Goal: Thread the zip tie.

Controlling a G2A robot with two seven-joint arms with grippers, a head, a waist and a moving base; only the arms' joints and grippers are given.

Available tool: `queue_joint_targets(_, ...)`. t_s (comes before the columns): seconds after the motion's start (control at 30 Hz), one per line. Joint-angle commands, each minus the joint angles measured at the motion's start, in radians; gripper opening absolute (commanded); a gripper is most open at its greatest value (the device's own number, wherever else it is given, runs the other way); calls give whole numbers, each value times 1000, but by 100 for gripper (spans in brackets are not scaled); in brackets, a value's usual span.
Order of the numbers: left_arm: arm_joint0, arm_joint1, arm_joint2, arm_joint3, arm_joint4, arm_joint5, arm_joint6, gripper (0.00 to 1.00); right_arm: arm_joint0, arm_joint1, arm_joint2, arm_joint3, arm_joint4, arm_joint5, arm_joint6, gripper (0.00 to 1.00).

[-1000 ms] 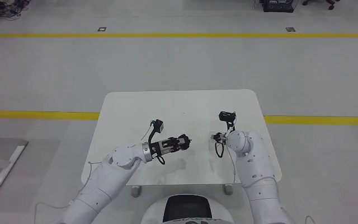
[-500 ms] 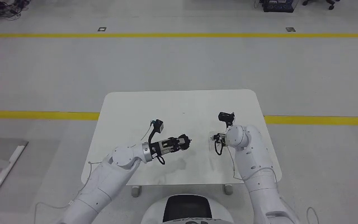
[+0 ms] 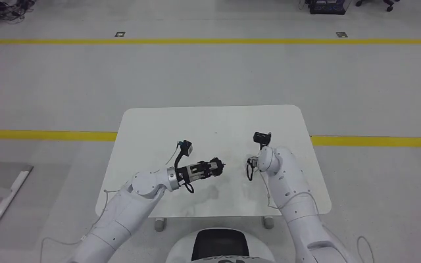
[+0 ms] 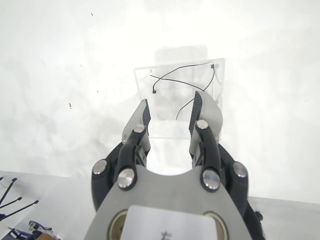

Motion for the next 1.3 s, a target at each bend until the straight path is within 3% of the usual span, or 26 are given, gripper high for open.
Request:
queue_joint_targets(0.0,0,0,0,0,0,0,0,0,4,-1,-8,10,-1,14,-9,38)
queue_joint_targets(0.37,0,0,0,0,0,0,0,0,16,-2,14,45,-20,26,-36,37)
queue_joint_targets(0.83,0,0,0,0,0,0,0,0,59,-38,37,142,-90,26,-39,39)
queue_joint_targets(1.27,0,0,0,0,0,0,0,0,96,-74,97,216,-147,26,-55,28)
